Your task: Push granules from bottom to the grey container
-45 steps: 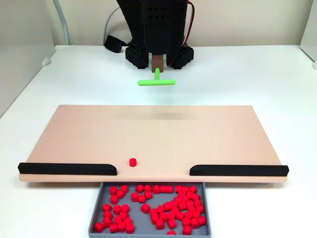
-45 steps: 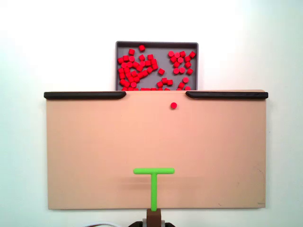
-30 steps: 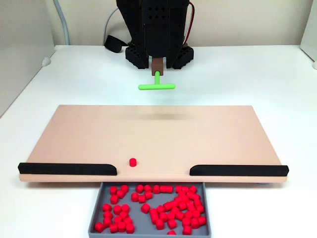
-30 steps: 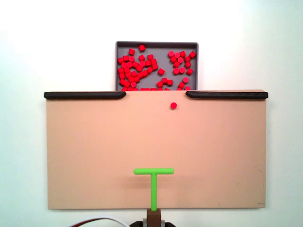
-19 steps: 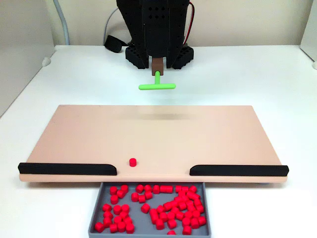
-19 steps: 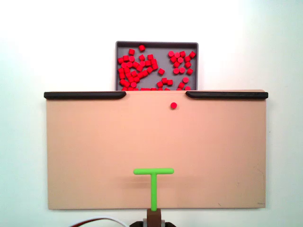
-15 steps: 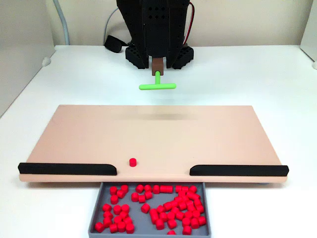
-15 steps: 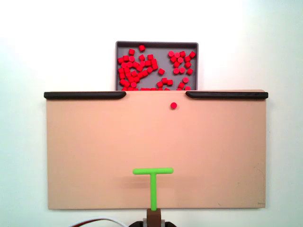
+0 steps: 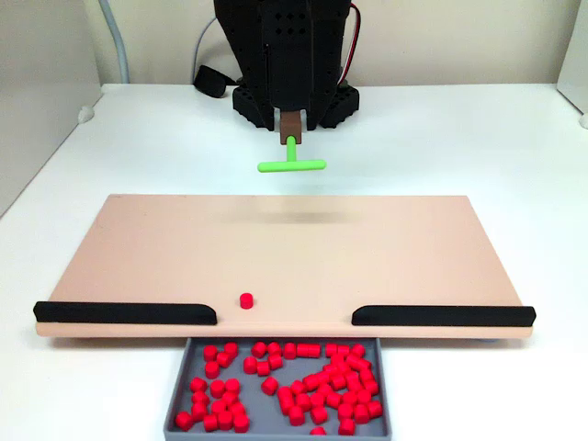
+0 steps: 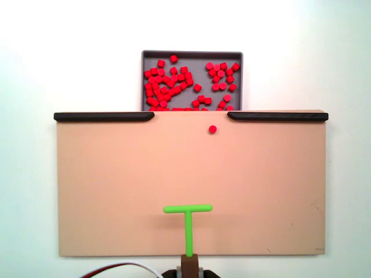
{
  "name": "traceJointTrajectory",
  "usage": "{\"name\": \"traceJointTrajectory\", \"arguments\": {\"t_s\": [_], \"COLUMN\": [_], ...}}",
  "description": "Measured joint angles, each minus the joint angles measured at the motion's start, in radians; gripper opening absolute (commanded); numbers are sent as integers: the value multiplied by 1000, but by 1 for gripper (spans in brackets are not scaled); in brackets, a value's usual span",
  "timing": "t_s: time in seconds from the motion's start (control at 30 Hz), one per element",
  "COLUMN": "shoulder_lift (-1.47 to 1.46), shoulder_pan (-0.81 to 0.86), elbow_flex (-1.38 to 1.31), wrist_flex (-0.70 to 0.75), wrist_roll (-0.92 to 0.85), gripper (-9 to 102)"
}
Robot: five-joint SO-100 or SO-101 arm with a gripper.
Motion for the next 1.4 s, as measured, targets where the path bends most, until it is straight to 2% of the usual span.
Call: {"name": "traceJointTrajectory", "arguments": {"t_s": [1.2, 1.4], "shoulder_lift": [-8, -8], "shoulder_pan": [14, 31], "elbow_flex": [0, 75], "wrist_flex": [-2, -133], "wrist_roll": [-5, -38], "gripper": [0, 0]}}
